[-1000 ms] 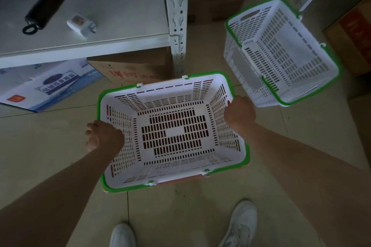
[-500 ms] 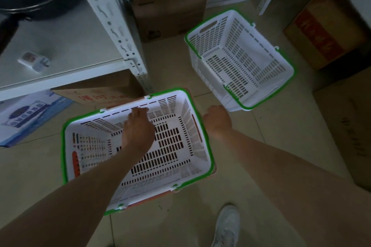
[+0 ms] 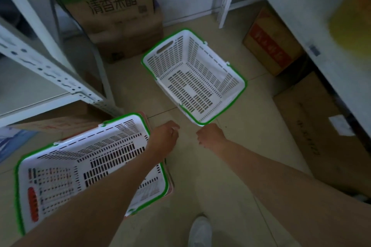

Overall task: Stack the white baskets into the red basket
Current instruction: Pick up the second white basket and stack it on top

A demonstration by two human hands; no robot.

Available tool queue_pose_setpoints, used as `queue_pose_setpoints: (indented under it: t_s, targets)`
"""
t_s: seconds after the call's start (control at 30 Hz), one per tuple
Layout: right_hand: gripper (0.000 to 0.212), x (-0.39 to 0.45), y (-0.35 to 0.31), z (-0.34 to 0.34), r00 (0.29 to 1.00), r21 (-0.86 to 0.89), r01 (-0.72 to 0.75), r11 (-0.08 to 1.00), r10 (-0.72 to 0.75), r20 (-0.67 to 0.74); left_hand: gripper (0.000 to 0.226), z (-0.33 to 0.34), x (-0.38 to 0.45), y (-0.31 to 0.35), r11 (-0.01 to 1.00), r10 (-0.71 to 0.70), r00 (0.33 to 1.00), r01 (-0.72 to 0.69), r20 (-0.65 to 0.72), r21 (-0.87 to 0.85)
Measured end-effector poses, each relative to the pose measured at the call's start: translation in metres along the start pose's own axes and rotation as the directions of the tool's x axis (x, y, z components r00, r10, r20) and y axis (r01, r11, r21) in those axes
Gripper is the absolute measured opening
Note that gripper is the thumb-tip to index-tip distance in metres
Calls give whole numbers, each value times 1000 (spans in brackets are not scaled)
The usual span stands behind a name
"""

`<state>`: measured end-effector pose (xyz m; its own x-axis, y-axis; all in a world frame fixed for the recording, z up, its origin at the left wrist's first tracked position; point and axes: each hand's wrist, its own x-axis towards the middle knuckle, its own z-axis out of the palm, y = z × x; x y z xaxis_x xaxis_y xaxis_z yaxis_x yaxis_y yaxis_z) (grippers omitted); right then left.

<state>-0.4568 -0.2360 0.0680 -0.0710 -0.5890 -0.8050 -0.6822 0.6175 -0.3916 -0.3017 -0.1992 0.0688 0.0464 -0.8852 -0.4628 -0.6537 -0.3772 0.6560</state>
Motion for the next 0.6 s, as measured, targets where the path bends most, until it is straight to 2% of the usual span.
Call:
queue_pose_setpoints:
  t_s: [0.03, 0.1, 0.23, 0.3, 0.43, 0.6]
  targets:
    - [10, 0, 2, -8, 1000, 22, -15, 1000, 15, 18, 24, 5, 6, 8, 994, -41, 999, 42, 14, -101]
    - [16, 7, 6, -23, 999, 121, -51, 991, 51, 4, 25, 12, 19, 19, 969, -134, 989, 145, 65, -200]
    - [24, 15, 2, -42, 990, 259, -87, 962, 113, -87, 25, 21, 53, 30, 952, -207, 959, 243, 194, -185]
    - [27, 25, -1, -46, 986, 301, -107, 948, 140, -89, 25, 17, 70, 36, 953, -212, 959, 246, 190, -178]
    - [30, 52, -7, -53, 985, 375, -119, 920, 156, -68, 25, -2, 117, 51, 989, -146, 980, 149, 133, -13]
    - [18, 96, -11, -69, 962, 385, -206, 900, 258, -88, 17, -22, 187, 75, 972, -119, 990, 101, 74, 213]
